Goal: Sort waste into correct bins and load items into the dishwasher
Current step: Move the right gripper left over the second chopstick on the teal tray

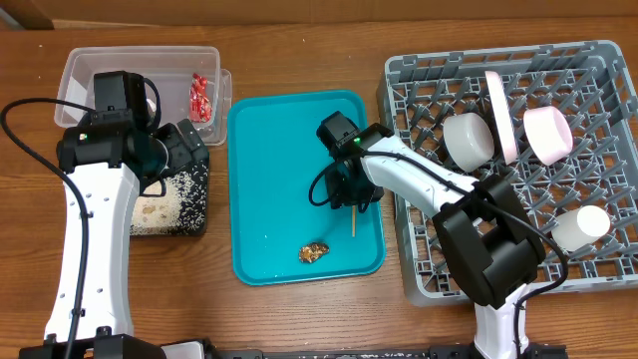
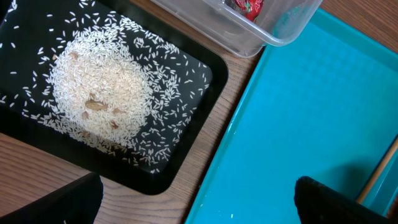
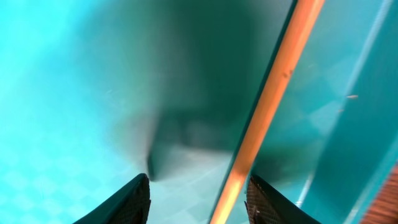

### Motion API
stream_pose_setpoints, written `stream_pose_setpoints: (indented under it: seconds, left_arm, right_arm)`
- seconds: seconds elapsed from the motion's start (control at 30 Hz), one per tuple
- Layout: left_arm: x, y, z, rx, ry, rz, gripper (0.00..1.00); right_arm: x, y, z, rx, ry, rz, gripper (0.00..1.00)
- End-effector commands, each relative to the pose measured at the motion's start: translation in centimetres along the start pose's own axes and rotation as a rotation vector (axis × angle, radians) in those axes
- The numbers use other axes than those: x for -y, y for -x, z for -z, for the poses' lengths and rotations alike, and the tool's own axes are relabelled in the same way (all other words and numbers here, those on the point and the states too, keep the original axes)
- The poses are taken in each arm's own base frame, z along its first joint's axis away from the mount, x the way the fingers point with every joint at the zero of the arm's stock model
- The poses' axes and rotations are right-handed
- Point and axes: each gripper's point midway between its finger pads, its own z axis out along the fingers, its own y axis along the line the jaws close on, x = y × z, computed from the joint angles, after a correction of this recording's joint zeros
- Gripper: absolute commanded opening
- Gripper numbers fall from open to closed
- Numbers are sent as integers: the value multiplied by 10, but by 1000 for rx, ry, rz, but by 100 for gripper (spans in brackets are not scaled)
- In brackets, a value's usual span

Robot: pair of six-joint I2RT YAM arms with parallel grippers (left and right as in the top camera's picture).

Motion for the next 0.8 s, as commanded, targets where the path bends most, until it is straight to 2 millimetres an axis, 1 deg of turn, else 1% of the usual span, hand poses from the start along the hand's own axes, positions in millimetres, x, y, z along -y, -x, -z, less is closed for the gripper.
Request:
stream_pose_setpoints:
  seconds: [0.0,0.13,0.23,0.27,0.37,0.43,0.57,0.77]
  left_arm:
    - [0,8,11,41,-4,13,100]
    - [0,8,11,41,-4,13,100]
    - [0,8,11,41,-4,13,100]
    - [0,8,11,41,-4,13,100]
    - [0,8,11,41,-4,13,100]
    - [0,8,11,41,-4,13,100]
    - [0,8,11,41,-4,13,100]
    - [0,8,11,41,-4,13,100]
  right_arm:
    - [-9,-3,-2,-23,48,2,52]
    - [-8,-2,-2,-21,44,-1,51]
    - [3,2,-2,4,-24,-56,50]
    - [10,5,-2,25,-63,-80,50]
    - [18,15,-1,74,-110,-95,51]
    - [16,22,0,105,-102,-94,54]
    - [11,34,1,152,-78,-93,54]
    - [10,38,0,166,-72,-93,54]
